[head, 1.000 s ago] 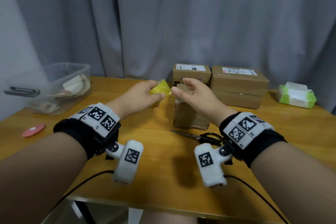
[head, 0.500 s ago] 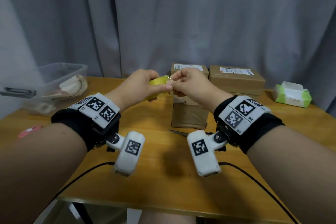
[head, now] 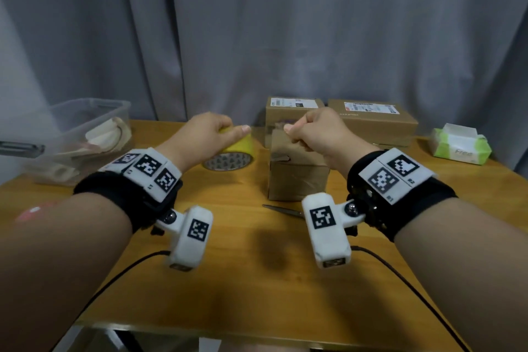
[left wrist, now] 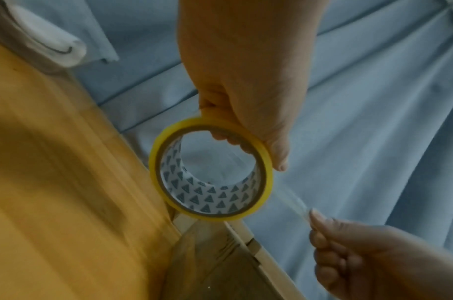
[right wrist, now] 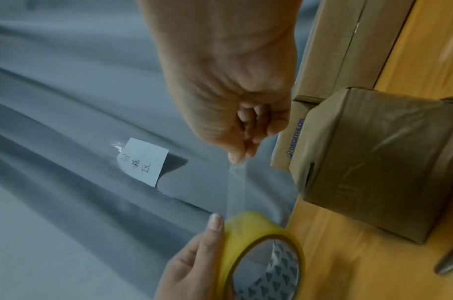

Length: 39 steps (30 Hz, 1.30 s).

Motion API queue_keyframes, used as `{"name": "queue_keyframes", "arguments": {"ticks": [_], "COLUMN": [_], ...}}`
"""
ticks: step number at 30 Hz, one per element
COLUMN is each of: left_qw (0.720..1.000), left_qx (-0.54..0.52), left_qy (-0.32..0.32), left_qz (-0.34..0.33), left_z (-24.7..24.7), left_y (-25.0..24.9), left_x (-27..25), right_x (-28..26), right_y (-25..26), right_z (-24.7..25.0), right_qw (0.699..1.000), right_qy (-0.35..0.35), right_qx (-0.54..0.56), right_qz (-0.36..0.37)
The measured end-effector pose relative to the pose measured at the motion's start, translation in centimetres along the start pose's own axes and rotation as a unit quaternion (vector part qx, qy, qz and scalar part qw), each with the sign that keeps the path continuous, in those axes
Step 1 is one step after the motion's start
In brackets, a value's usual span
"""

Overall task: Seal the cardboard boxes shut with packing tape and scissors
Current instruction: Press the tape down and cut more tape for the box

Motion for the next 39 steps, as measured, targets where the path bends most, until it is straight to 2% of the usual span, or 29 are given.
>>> {"name": "queue_keyframes", "arguments": {"ticks": [4,7,12,23,28,31,32,33,35,37,39], "left_qw": [0.996,0.987,0.975,0.960,0.958,0.960,0.961,0.962,0.965,0.966,0.967], "left_qx": [0.062,0.119,0.163,0.205,0.207,0.208,0.206,0.202,0.195,0.190,0.180], "left_qy": [0.058,0.101,0.147,0.183,0.190,0.180,0.176,0.173,0.167,0.164,0.163], "left_qz": [0.039,0.038,0.044,0.056,0.053,0.057,0.059,0.058,0.056,0.065,0.081], "left_z": [-2.5,-3.7,-4.7,-6.0,-6.8,-7.1,-7.1,-7.1,-7.1,-7.1,-7.0], "left_y": [0.8,0.1,-1.2,-1.0,-0.5,-0.3,-0.4,-0.6,-1.2,-1.5,-1.7], "left_x": [1.3,2.6,4.6,5.1,4.6,4.4,4.4,4.3,4.2,3.8,3.5], "right_x": [1.0,2.1,2.8,3.1,2.4,1.4,0.9,0.4,-0.7,-1.5,-1.4], "right_y": [-2.5,-4.2,-5.0,-6.3,-6.0,-4.6,-3.9,-3.5,-3.8,-5.4,-6.5], "right_z": [0.0,0.3,1.1,1.1,1.5,2.3,1.6,0.3,-3.2,-4.2,-2.5], "right_qw": [0.997,0.988,0.979,0.975,0.960,0.942,0.930,0.913,0.870,0.844,0.840], "right_qy": [-0.035,-0.068,-0.087,-0.071,-0.036,-0.066,-0.053,-0.011,0.117,0.200,0.196], "right_qx": [-0.045,-0.113,-0.165,-0.190,-0.271,-0.325,-0.350,-0.382,-0.441,-0.478,-0.497], "right_qz": [-0.051,-0.075,-0.084,-0.094,-0.056,0.046,0.096,0.143,0.189,0.139,0.098]}}
Point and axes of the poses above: each hand's wrist, its own x-axis towards the middle knuckle, its own z-axis out of the back of the hand, y = z × x, the point moved 5 cm from there along x, towards the middle knuckle, and after that the axes turned 1 degree about z, right-handed, at the moved point
